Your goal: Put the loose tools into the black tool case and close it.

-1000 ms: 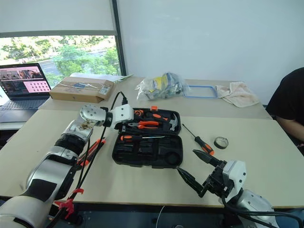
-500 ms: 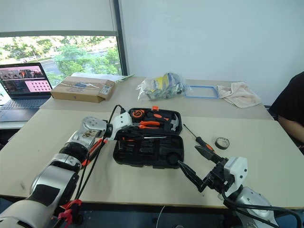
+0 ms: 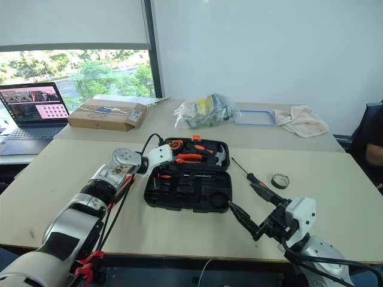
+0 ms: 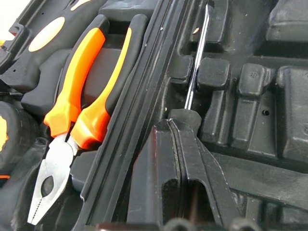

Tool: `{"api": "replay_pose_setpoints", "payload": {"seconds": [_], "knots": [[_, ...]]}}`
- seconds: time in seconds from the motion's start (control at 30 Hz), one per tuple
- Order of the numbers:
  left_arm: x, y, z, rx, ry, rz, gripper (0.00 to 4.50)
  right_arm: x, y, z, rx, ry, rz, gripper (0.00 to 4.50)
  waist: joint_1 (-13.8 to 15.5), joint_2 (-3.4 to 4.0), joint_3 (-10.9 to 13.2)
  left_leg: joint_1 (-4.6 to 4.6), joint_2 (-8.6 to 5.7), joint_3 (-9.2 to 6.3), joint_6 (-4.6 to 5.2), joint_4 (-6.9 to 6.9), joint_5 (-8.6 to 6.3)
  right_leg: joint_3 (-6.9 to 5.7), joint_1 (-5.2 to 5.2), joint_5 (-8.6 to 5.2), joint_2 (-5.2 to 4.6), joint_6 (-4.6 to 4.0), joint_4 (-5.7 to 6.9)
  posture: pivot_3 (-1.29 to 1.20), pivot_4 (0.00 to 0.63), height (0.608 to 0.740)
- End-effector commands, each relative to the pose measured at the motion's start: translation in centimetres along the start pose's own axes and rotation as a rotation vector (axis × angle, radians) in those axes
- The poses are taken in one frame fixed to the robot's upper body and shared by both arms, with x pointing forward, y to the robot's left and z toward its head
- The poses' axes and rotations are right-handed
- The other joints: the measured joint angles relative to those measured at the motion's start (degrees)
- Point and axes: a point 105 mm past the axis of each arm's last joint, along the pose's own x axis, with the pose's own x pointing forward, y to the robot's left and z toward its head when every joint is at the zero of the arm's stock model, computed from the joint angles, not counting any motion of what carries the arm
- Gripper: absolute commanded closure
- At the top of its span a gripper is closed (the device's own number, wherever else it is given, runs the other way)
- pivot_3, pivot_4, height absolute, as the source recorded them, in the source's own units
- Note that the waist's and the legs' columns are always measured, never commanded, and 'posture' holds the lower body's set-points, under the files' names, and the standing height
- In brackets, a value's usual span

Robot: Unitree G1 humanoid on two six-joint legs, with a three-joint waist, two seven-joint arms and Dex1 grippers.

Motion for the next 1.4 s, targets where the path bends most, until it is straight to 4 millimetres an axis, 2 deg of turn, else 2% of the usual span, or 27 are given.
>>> {"api": "replay_pose_setpoints", "payload": {"seconds": [0.03,0.1,0.13,0.17,0.2,0.27,0.37,0.43,0.47,0.53,0.6,0.7,0.73,0.8,0.9,1.0,1.1,1.23,1.4], "knots": [[-1.1,-0.5,1.4,-0.064,-0.24,0.01,4.45,-1.7,-2.3,0.6,-0.112,0.039,-0.12,0.0,0.0,0.0,0.0,-0.01,-0.01,0.0,0.02,0.0,-0.01,0.01,-0.03,-0.03,-0.04,0.04,0.0,0.0,0.15,0.74],[-3.3,0.7,2.3,-0.089,-0.367,0.092,4.45,-2.7,-3.7,0.3,-0.159,0.101,-0.205,0.0,-0.1,0.0,0.0,-0.09,-0.02,0.01,-0.04,0.0,0.02,0.02,-0.16,-0.02,-0.1,0.03,0.06,0.0,0.15,0.74],[-5.1,0.9,2.1,-0.093,-0.423,0.121,4.45,-3.6,-4.4,0.0,-0.176,0.151,-0.243,0.0,-0.1,-0.01,0.0,-0.2,-0.03,0.02,-0.33,0.01,0.18,0.02,-0.29,-0.02,-0.13,0.03,0.06,0.0,0.15,0.74],[-6.4,1.0,1.9,-0.091,-0.457,0.139,3.94,-4.3,-4.8,-0.1,-0.188,0.184,-0.267,0.0,-0.2,-0.01,0.0,-0.44,-0.05,0.03,-0.48,0.02,0.27,0.03,-0.53,-0.01,-0.15,0.02,0.07,0.0,0.15,0.74],[-7.8,0.9,1.5,-0.104,-0.482,0.152,3.69,-5.1,-5.2,0.1,-0.212,0.19,-0.273,0.0,-0.2,-0.01,0.0,-0.72,-0.06,0.03,-0.54,0.03,0.3,0.03,-0.84,0.01,-0.17,0.0,0.13,0.0,0.15,0.74],[-10.9,-0.9,-0.5,-0.09,-0.459,0.104,3.0,-7.4,-5.6,-0.5,-0.246,0.263,-0.274,0.0,-0.7,0.06,0.0,-0.87,-0.05,0.04,-0.7,0.01,0.4,0.01,-1.07,0.06,-0.08,-0.08,0.16,0.0,0.15,0.74],[-14.1,-3.6,-2.9,-0.134,-0.401,0.038,1.83,-9.8,-5.9,-1.4,-0.226,0.333,-0.302,0.0,-1.1,0.27,-0.1,-0.69,-0.03,0.05,-0.71,-0.35,0.4,0.01,-1.02,0.02,-0.02,-0.12,0.06,0.0,0.15,0.74],[-15.8,-5.0,-4.0,-0.173,-0.371,0.032,1.22,-10.5,-5.8,-1.8,-0.203,0.366,-0.3,0.0,-1.1,0.31,-0.1,-0.66,-0.04,0.05,-0.68,-0.42,0.38,0.02,-0.97,0.0,-0.05,-0.1,0.0,0.0,0.15,0.74],[-16.3,-5.5,-4.4,-0.177,-0.357,0.039,0.72,-10.5,-5.7,-2.0,-0.205,0.38,-0.286,0.0,-1.1,0.32,-0.1,-0.68,-0.03,0.06,-0.6,-0.31,0.33,0.02,-0.93,-0.02,-0.08,-0.07,0.0,0.0,0.15,0.74],[-17.5,-6.5,-5.1,-0.21,-0.34,0.068,0.09,-9.5,-5.8,-1.9,-0.198,0.39,-0.243,0.0,-0.8,0.27,0.0,-0.66,-0.04,0.06,-0.45,-0.16,0.23,0.02,-0.87,-0.04,-0.24,-0.04,-0.05,0.0,0.15,0.74],[-18.2,-7.3,-5.5,-0.233,-0.33,0.088,0.09,-8.0,-6.2,-1.5,-0.2,0.395,-0.197,0.0,-0.7,0.23,0.0,-0.55,-0.07,0.08,-0.08,-0.1,0.01,0.06,-0.81,-0.03,-0.4,-0.02,-0.06,0.0,0.15,0.74],[-18.3,-7.9,-5.1,-0.251,-0.353,0.103,0.09,-4.7,-7.8,-1.2,-0.185,0.45,-0.13,0.0,-0.7,0.24,0.0,-0.31,0.0,0.09,-0.28,-0.06,0.15,0.12,-0.69,-0.01,-0.41,-0.03,-0.02,0.0,0.15,0.74],[-18.0,-8.1,-4.8,-0.25,-0.366,0.103,0.09,-2.8,-8.7,-1.8,-0.177,0.506,-0.095,0.0,-0.7,0.24,0.1,-0.23,0.03,0.11,-0.38,-0.07,0.26,0.16,-0.65,-0.02,-0.41,-0.01,0.01,0.0,0.15,0.74],[-17.6,-8.3,-4.4,-0.247,-0.378,0.102,0.09,-0.7,-10.0,-2.3,-0.172,0.577,-0.058,0.0,-0.9,0.2,0.1,-0.12,0.18,0.13,-0.52,-0.08,0.41,0.15,-0.6,0.04,-0.28,-0.06,0.03,0.0,0.15,0.74],[-17.1,-8.2,-4.1,-0.242,-0.388,0.107,0.09,0.9,-11.7,-3.4,-0.153,0.668,-0.047,0.0,-0.5,0.18,0.1,-0.06,0.34,0.1,-0.71,-0.2,0.6,0.02,-0.59,0.06,0.01,-0.23,0.1,0.0,0.15,0.74],[-16.7,-8.0,-3.7,-0.231,-0.402,0.119,0.09,2.7,-13.0,-4.6,-0.144,0.737,-0.026,0.0,-0.1,0.17,0.1,-0.22,0.36,0.04,-0.84,-0.37,0.69,-0.03,-0.8,0.2,0.24,-0.89,0.14,0.0,0.15,0.74],[-16.5,-8.0,-3.5,-0.229,-0.41,0.123,0.09,4.4,-14.0,-5.5,-0.166,0.77,-0.011,0.0,-0.5,0.18,0.1,-0.47,0.31,0.12,-1.0,-0.44,0.8,-0.03,-1.02,0.26,0.2,-0.9,0.1,0.0,0.15,0.74],[-16.4,-8.5,-3.5,-0.234,-0.413,0.129,0.09,6.3,-13.8,-6.2,-0.182,0.762,0.057,0.0,-1.1,0.18,0.1,-0.85,0.29,0.13,-1.0,-0.46,0.79,-0.13,-1.23,0.35,0.16,-0.72,0.01,0.0,0.15,0.74],[-16.6,-8.7,-3.6,-0.246,-0.41,0.135,0.09,7.5,-13.4,-6.8,-0.191,0.767,0.101,0.0,-1.4,0.18,0.1,-1.21,0.05,0.21,-0.82,-0.49,0.68,-0.14,-1.64,0.28,-0.09,-0.44,-0.02,0.0,0.15,0.74]]}}
